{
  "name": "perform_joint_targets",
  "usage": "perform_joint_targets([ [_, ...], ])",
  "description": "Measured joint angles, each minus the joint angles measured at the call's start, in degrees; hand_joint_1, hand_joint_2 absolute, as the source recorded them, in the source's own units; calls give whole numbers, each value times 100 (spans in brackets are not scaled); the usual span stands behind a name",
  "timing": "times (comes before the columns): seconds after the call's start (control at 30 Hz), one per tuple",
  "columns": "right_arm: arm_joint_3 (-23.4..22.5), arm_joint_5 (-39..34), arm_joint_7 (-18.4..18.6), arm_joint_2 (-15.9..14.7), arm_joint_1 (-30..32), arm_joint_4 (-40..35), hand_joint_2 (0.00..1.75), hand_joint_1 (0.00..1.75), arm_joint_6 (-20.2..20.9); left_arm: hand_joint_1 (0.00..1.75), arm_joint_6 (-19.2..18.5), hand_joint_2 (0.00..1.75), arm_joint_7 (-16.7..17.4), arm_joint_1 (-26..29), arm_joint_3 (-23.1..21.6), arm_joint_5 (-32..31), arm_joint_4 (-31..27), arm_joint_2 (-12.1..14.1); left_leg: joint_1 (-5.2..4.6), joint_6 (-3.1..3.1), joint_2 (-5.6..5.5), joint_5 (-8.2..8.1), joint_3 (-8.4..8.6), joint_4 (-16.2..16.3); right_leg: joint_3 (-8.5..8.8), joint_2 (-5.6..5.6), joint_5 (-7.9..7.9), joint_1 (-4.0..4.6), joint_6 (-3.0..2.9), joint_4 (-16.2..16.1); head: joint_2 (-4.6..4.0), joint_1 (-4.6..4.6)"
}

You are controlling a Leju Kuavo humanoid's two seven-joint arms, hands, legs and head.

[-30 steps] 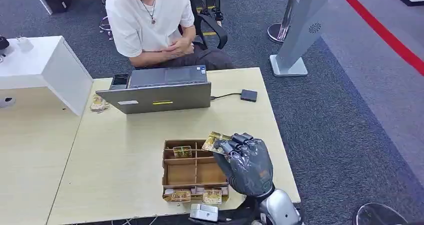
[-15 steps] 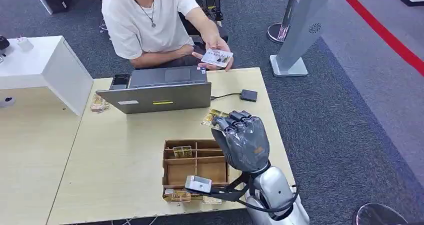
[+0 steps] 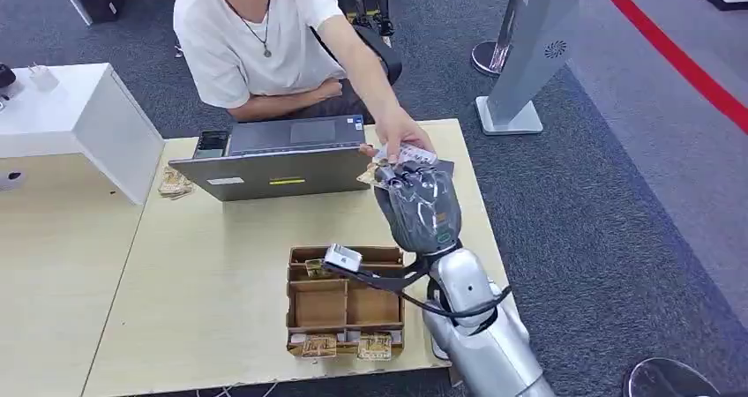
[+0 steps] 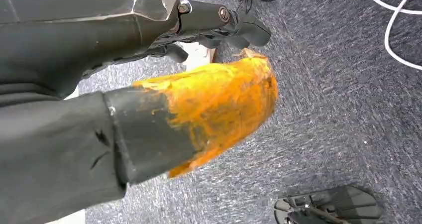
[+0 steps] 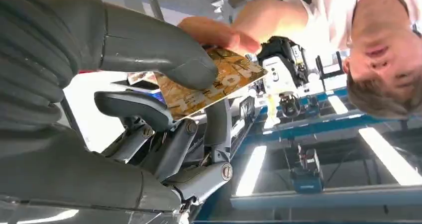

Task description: Pass the card to the sensor for recognition and then transmit it.

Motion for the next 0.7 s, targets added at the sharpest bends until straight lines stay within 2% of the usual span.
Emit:
perform_joint_targets([
  [0.03,-7,0,13,0,-36,81,175,175,0,0,0,0,0,-3,-4,-2,0,0,0,0,0,0,0,0,0,0,0,0,0,0,0,0],
  [0.07,-11,0,26,0,-61,138,175,159,0,0,0,0,0,-3,-7,-7,0,0,0,0,0,0,0,0,0,0,0,0,0,0,0,0],
  [0.1,-20,0,50,0,-91,219,175,159,0,0,0,0,0,-4,-13,-7,0,0,0,0,0,0,0,0,0,0,0,0,0,0,0,0],
  [0.13,-28,-2,70,0,-115,284,175,2,0,0,0,0,0,-5,-20,-9,0,0,0,0,0,0,0,0,0,0,0,0,0,0,0,0],
  [0.4,-66,-59,240,0,-235,736,175,0,0,0,17,0,11,-5,-41,-26,0,0,0,0,0,0,0,1,-1,0,0,0,0,0,0,0],
  [0.43,-66,-87,240,0,-229,738,0,0,0,0,20,0,13,-4,-42,-26,0,0,0,0,0,0,0,1,-1,0,0,0,0,0,0,0],
  [0.7,-114,-118,98,0,106,404,0,0,-2,0,70,0,11,1,-42,20,0,0,0,0,-1,-1,-1,1,-3,0,-1,0,0,0,0,0],
])
